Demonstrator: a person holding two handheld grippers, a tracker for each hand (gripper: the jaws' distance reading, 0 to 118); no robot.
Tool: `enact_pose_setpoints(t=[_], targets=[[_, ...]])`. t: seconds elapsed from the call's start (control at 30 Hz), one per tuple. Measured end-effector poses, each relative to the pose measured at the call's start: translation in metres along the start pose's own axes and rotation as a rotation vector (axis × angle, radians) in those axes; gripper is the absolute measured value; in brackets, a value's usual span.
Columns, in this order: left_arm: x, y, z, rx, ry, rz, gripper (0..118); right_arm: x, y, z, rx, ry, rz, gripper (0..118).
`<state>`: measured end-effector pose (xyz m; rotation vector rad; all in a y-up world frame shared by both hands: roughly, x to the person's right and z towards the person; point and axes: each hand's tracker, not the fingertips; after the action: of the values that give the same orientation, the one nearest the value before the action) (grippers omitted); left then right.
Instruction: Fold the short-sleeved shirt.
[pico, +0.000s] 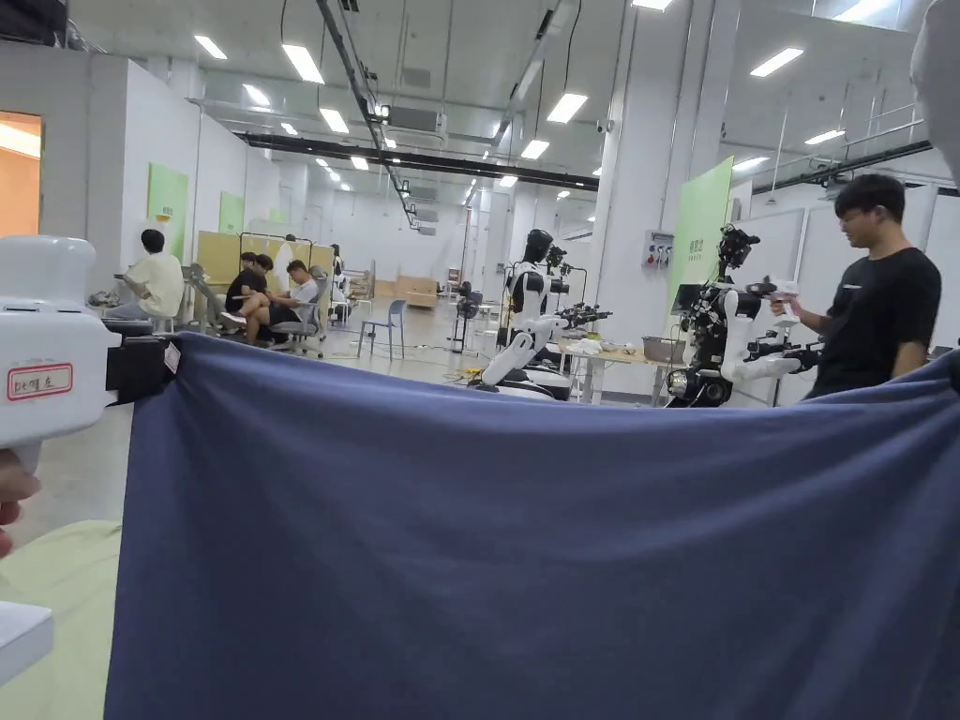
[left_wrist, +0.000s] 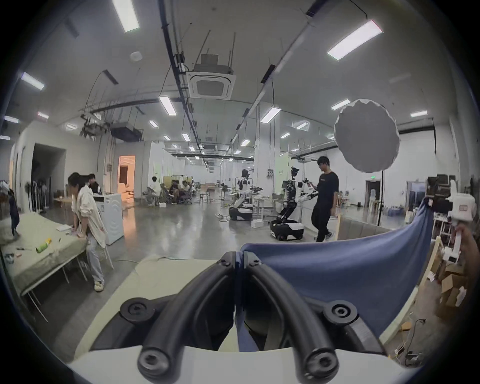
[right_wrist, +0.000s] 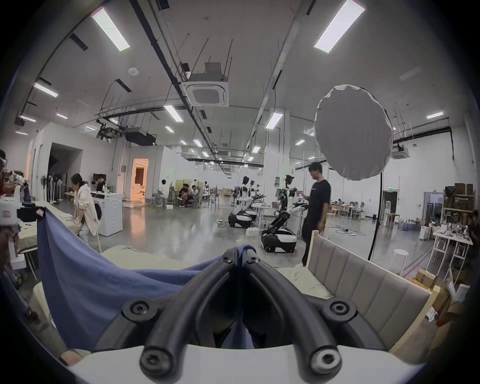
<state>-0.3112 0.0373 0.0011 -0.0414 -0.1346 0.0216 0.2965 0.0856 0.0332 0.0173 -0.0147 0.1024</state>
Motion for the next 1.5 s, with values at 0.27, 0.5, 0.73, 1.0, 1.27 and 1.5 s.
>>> enact_pose_setpoints(t=[0.27, 0.5, 0.73, 1.0, 1.27, 1.5], targets=[[-0.01, 0.035, -0.07, 0.006, 0.055, -0.022, 4, -0.009, 0.029, -0.089, 0.031, -0.013, 0.052, 4], [-0.024, 0.049, -0.184, -0.009, 0.139, -0.092, 4, -0.014, 0.046, -0.21, 0.04, -0.059, 0.008, 4], [-0.038, 0.042, -0.301, 0.029, 0.236, -0.038, 4, -0.023, 0.034, -0.334, 0.076, -0.081, 0.005, 4], [-0.053, 0.022, -0.406, 0.05, 0.316, 0.008, 4, -0.022, 0.015, -0.437, 0.13, -0.011, -0.171, 4], [-0.061, -0.04, -0.462, 0.037, 0.325, 0.041, 4, -0.039, -0.059, -0.503, 0.066, -0.025, -0.199, 4], [-0.056, -0.131, -0.479, -0.104, 0.313, -0.035, 4, -0.059, -0.148, -0.503, -0.034, -0.014, -0.125, 4]])
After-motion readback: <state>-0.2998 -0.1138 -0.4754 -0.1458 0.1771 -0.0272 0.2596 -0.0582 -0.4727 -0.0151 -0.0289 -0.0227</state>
